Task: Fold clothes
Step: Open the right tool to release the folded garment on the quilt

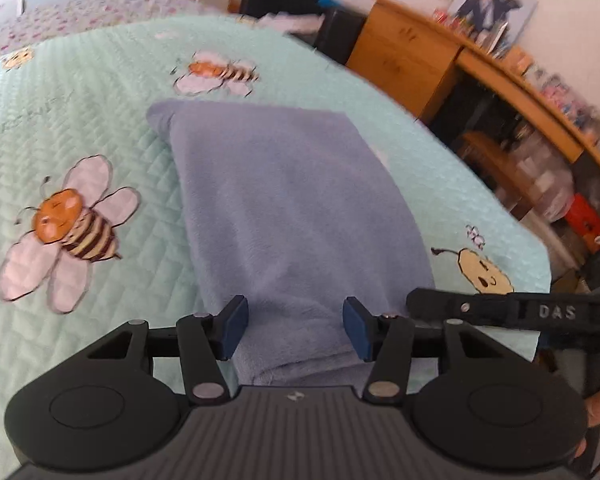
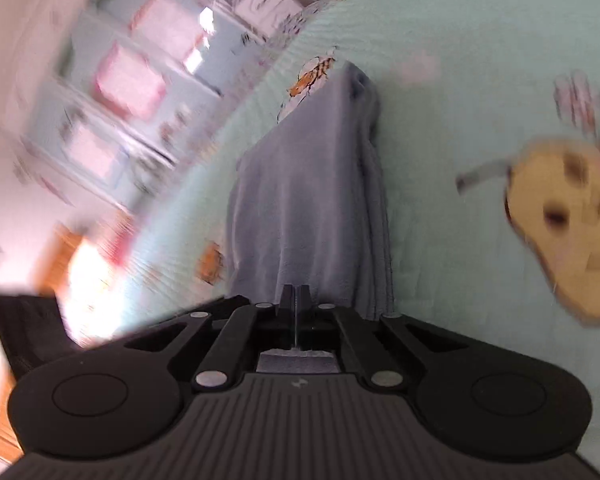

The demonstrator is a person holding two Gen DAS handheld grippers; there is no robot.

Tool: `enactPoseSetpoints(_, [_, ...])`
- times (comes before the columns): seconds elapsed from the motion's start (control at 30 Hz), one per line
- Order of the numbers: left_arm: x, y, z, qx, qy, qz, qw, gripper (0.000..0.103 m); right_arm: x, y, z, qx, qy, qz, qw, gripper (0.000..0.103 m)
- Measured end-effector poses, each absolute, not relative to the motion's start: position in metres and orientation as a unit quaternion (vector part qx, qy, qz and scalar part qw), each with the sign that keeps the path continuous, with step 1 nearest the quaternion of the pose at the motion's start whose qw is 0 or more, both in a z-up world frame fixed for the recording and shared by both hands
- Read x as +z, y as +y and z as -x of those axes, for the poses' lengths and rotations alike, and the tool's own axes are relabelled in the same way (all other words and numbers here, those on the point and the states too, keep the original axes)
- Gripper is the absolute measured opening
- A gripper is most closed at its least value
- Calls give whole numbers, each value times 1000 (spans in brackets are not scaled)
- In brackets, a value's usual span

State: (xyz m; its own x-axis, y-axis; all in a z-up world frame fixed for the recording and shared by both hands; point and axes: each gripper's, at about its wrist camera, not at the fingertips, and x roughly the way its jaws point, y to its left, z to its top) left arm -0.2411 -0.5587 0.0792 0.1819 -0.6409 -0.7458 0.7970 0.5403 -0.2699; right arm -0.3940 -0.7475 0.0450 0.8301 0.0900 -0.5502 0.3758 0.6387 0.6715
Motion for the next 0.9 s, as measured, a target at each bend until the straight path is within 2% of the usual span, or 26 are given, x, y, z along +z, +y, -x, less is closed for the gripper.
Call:
enactPoseSetpoints(0.03, [88, -561, 242, -455, 432, -106, 771, 58, 60, -742, 389, -95, 288, -397, 866, 21])
enactPoseSetpoints(0.07, [97, -563, 243, -431, 429, -125, 783, 65, 74, -737, 385, -107, 297, -377, 871, 45])
enactPoseSetpoints(0.13, [116, -567, 242, -387, 420, -154, 806, 70, 103, -728, 375, -138, 308, -334, 880, 66])
enactPoseSetpoints(0.2, [134, -570, 237, -359, 416, -162, 820, 71, 127, -723, 362, -168, 315, -303, 884, 71])
enactPoseSetpoints(0.27, [148, -571, 228, -327, 433, -161, 824, 75, 148, -721, 349, -191, 324, -290, 880, 81])
enactPoseSetpoints(0.43, [160, -581, 207, -275, 492, -197, 803, 78, 162, -721, 332, -234, 439, -297, 815, 81])
enactPoseSetpoints(0.63, [152, -594, 196, -256, 535, -267, 759, 78, 150, -716, 314, -235, 517, -253, 783, 81])
enactPoseSetpoints(0.73, [152, -594, 189, -251, 549, -272, 749, 78, 154, -713, 315, -225, 533, -248, 777, 81])
enactPoseSetpoints(0.9, [155, -602, 194, -255, 543, -286, 747, 86, 156, -713, 317, -223, 530, -246, 780, 81])
